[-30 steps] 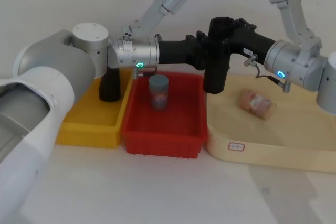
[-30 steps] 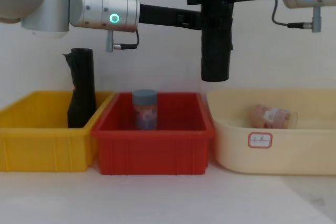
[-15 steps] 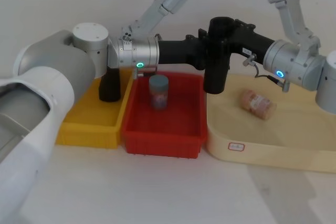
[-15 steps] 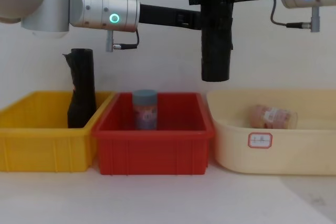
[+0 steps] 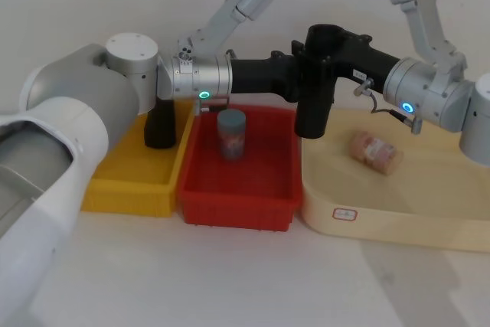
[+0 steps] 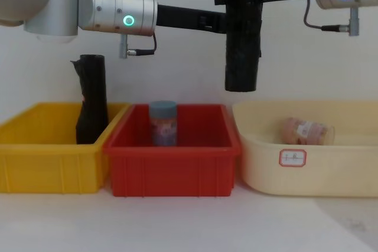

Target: Pick up the garbage bag with the one hand and transfer it to the other hand.

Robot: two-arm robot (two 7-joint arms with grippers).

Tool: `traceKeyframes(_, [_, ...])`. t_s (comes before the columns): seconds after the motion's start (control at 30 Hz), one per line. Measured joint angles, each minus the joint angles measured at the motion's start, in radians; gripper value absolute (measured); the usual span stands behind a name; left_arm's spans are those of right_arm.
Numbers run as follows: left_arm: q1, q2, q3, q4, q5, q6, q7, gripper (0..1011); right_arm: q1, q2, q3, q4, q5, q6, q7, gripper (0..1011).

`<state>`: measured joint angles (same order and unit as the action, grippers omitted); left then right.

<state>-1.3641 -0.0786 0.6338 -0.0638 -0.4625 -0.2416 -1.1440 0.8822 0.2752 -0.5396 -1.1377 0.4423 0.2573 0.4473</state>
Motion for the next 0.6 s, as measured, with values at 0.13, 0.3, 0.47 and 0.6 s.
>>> traceKeyframes(0.13, [0.0,0.0,0.0,0.0,0.0,0.0,0.0,394,0.0,0.0,0.0,0.0,0.0,0.0,0.0,577])
traceKeyframes(0.3, [0.0,0.0,0.0,0.0,0.0,0.0,0.0,394,0.0,0.0,0.0,0.001,-0.001,0.0,0.0,562])
traceKeyframes(0.47, [0.0,0.0,0.0,0.0,0.0,0.0,0.0,394,0.0,0.0,0.0,0.001,-0.001,0.0,0.0,562])
traceKeyframes(0.6, [0.0,0.0,0.0,0.0,0.0,0.0,0.0,394,0.0,0.0,0.0,0.001,-0.001,0.0,0.0,562])
